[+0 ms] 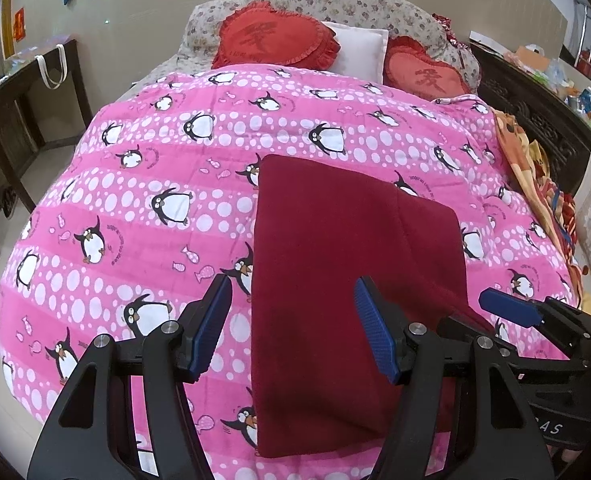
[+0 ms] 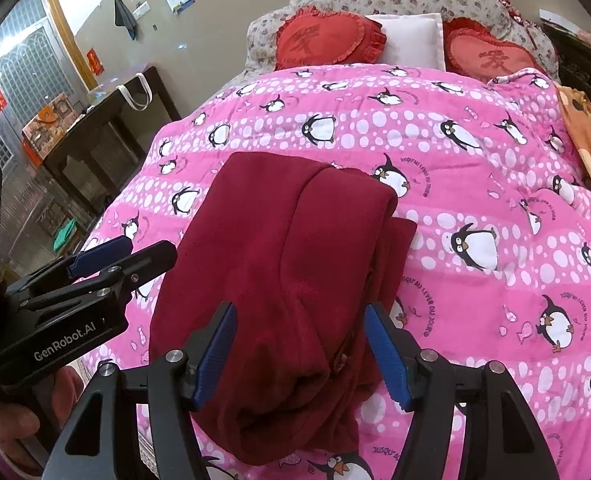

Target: Fold small clothes

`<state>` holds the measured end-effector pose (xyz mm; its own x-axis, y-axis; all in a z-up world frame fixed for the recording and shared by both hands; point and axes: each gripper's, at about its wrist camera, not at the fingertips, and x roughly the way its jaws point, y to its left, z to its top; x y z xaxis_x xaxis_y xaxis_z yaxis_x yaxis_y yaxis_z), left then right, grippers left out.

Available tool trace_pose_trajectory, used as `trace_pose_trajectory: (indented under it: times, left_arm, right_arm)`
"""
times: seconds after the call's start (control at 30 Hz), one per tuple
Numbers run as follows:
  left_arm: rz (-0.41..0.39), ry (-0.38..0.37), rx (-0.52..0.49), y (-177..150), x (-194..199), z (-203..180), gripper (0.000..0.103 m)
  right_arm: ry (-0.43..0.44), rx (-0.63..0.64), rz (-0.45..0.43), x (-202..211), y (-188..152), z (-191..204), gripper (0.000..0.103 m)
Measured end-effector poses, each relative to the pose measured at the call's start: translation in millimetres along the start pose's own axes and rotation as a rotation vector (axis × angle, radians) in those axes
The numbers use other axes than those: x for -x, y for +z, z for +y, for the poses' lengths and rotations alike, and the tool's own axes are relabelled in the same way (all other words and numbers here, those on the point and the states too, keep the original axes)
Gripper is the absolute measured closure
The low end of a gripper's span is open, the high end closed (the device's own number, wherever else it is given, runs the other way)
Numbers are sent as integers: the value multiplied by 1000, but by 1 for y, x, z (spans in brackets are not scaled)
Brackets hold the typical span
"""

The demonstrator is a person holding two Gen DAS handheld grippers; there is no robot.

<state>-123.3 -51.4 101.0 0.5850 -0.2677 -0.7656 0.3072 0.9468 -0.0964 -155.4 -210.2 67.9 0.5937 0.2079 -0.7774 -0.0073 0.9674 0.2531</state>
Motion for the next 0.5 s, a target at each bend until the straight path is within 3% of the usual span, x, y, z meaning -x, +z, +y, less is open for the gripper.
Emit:
trace_pose_trajectory:
  times: [0.5]
  left_arm:
    - [-23,-5,5,1,-7,5,39]
  right_arm:
    - [8,-10,10,-7,2,-5,39]
